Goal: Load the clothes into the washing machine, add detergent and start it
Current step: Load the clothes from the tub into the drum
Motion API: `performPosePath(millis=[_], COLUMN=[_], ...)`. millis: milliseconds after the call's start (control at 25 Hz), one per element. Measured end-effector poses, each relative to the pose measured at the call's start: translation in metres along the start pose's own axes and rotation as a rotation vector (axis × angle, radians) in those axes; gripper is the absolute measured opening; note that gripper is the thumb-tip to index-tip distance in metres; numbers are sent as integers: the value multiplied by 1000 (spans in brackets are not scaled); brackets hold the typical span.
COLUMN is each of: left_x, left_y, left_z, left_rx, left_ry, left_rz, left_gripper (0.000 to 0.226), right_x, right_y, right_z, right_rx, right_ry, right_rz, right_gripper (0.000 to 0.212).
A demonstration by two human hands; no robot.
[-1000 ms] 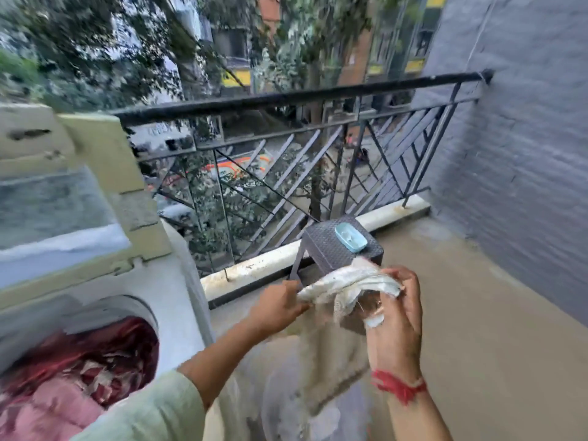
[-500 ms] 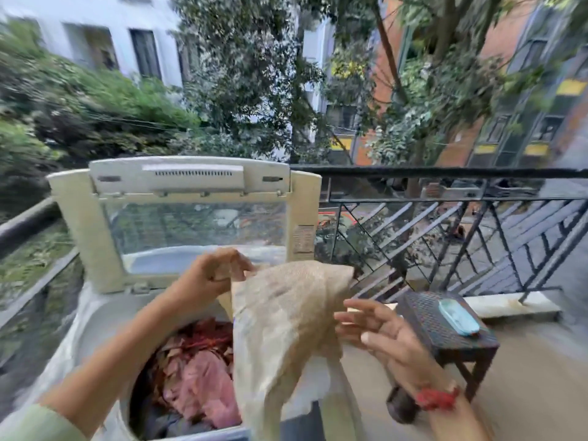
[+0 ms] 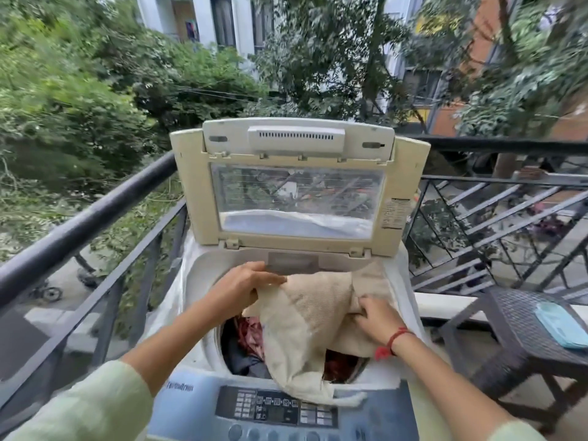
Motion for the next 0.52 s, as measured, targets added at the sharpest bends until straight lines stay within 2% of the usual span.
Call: performPosePath(millis=[80,160,200,280,320,360,400,440,480,520], left_x=[3,5,4,2,5,13,31,59,93,130], left_y=[5,14,19,30,34,37,37,34,23,-1], left_z=[-24,-47,-57,-69,-69,-65,-60,-57,-54,-51], left_rx=[-71,-169,-228,-284,-251,-178,-68,30,85,128], left_ry=[79,192,211,211,249,321,379,382,340,329], left_rz=[9,84,131,235,269,282,213,8,-319,-756], left_gripper=[47,28,25,23,23,26,29,32,34,38], right_x=[-12,-39,-53,-72,-74,-65,-42,-9,31,70], right_y=[10,20,22,20,17,17,20,22,19,5], right_z=[8,4,-4,-21,-29,-34,-34,-29,-16,-2], right_rx=[44,38,-3,-142,-222,-286,-305,-246,-121,-2], right_ry=[41,64,64,91,123,125,99,62,-16,-192], right_rz=[27,182,306,560,632,601,449,185,-152,-496], right_gripper=[30,22,13,25,34,43,49,50,46,41])
Point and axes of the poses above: each hand's wrist, its own y-axis towards the middle knuckle, its own x-axis out of the palm, z = x × y, the point moved 8 cm from there along y, towards the middle knuckle, and after that the axes turned 14 degrees about y, right-handed, at the moved point
